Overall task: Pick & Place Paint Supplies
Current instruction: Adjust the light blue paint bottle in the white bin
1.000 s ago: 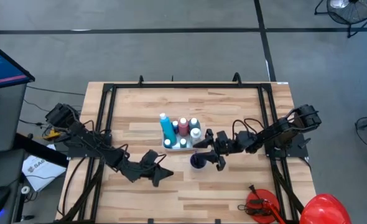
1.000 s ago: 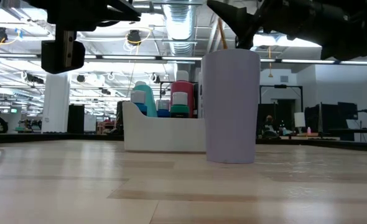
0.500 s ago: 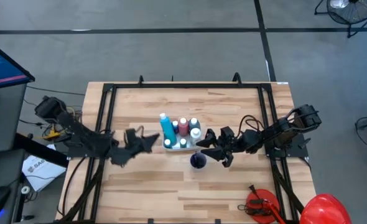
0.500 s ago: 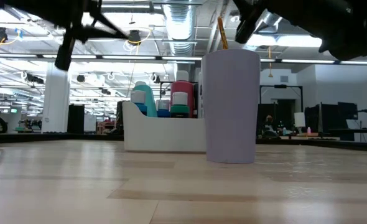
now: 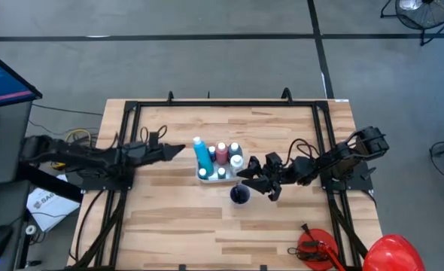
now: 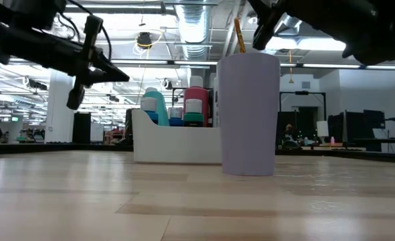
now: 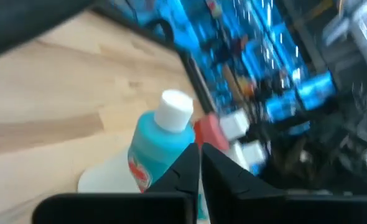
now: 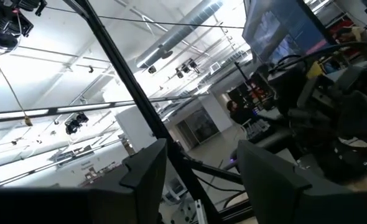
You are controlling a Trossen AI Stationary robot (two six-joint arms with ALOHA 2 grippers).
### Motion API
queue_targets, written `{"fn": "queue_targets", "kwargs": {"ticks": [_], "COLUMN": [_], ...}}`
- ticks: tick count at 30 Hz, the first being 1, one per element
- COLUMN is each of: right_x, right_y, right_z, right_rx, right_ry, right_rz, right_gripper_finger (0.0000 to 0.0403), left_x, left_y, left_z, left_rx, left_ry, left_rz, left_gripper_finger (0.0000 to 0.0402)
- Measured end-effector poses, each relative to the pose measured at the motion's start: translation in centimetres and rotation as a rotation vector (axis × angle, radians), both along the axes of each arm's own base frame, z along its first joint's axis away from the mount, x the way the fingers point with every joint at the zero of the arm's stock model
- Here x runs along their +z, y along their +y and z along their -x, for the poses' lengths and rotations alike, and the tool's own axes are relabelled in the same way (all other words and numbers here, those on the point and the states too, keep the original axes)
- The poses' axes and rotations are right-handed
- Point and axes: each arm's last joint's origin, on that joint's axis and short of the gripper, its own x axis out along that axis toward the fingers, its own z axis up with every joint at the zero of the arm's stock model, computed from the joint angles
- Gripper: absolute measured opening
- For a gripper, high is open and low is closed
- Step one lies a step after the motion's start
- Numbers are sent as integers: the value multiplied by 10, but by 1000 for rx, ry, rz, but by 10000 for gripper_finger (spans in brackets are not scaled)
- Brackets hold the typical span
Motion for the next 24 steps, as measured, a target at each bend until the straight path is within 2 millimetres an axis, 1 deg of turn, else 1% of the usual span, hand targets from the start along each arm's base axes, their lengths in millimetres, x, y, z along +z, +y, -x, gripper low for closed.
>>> {"fn": "queue_targets", "kwargs": {"ticks": [2,4,6,9,12,15,17,19,24], "right_x": [0,0,-1,-1,-1,-3,-3,-3,-3], "right_y": [-2,-3,-6,-9,-12,-13,-14,-15,-16], "right_z": [0,-1,-2,-2,-3,-4,-4,-4,-5], "right_rx": [-6,-4,-2,-11,-19,-22,-25,-25,-29], "right_ry": [1,8,14,16,17,38,42,40,40], "right_rz": [-1,-17,-44,-56,-62,-65,-64,-65,-64], "right_gripper_finger": [186,182,178,174,170,167,166,166,165], "left_x": [-2,-5,-8,-11,-12,-12,-12,-10,0], "left_y": [8,15,21,28,34,38,39,41,47], "left_z": [0,-1,-2,-4,-7,-12,-17,-24,-49], "left_rx": [-64,-103,-109,-75,-58,-52,-58,-66,-117], "left_ry": [20,34,61,79,45,15,5,19,52], "left_rz": [6,21,7,1,19,6,-19,-41,-108], "left_gripper_finger": [20,46,81,144,206,251,269,278,282]}}
